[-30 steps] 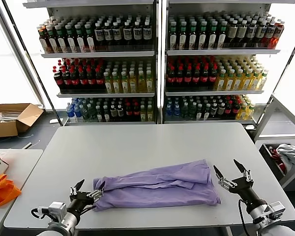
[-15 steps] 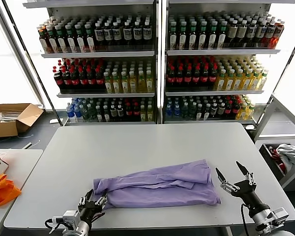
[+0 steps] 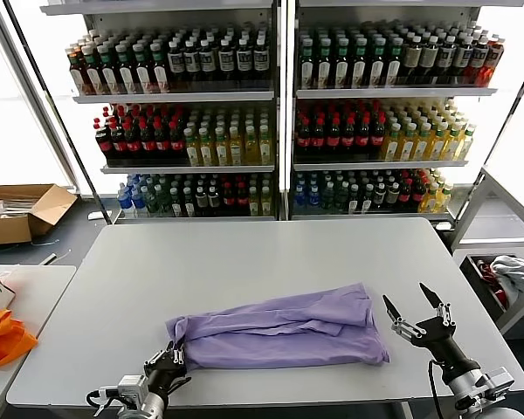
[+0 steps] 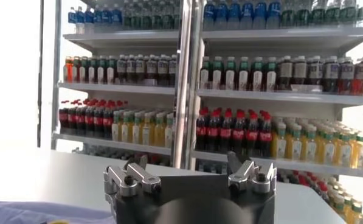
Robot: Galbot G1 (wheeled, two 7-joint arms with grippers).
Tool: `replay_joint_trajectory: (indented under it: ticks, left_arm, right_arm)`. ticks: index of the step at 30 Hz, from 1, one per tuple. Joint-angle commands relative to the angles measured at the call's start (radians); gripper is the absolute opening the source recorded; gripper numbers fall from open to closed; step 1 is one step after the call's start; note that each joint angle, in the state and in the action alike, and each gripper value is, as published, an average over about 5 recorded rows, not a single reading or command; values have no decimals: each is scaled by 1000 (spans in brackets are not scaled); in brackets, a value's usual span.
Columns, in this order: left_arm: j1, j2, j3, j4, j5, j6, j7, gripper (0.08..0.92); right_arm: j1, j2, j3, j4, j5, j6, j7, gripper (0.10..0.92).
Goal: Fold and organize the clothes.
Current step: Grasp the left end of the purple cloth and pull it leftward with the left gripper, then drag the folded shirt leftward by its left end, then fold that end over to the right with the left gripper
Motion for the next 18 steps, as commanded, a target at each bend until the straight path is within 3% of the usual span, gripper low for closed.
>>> replay_joint_trajectory:
  ticks: [1, 8, 18]
  left_arm:
    - [-49, 21, -42, 41, -35, 5, 12, 132]
    - [-134, 143, -239, 126, -84, 3, 126, 104]
    - [-131, 357, -513, 306, -130, -3, 310, 104]
  right_arm:
    - [-1, 0, -1, 3, 1, 4, 0, 823]
    - [11, -7, -8, 8, 5, -1, 1, 823]
    - [25, -11, -28, 10, 4, -6, 1, 823]
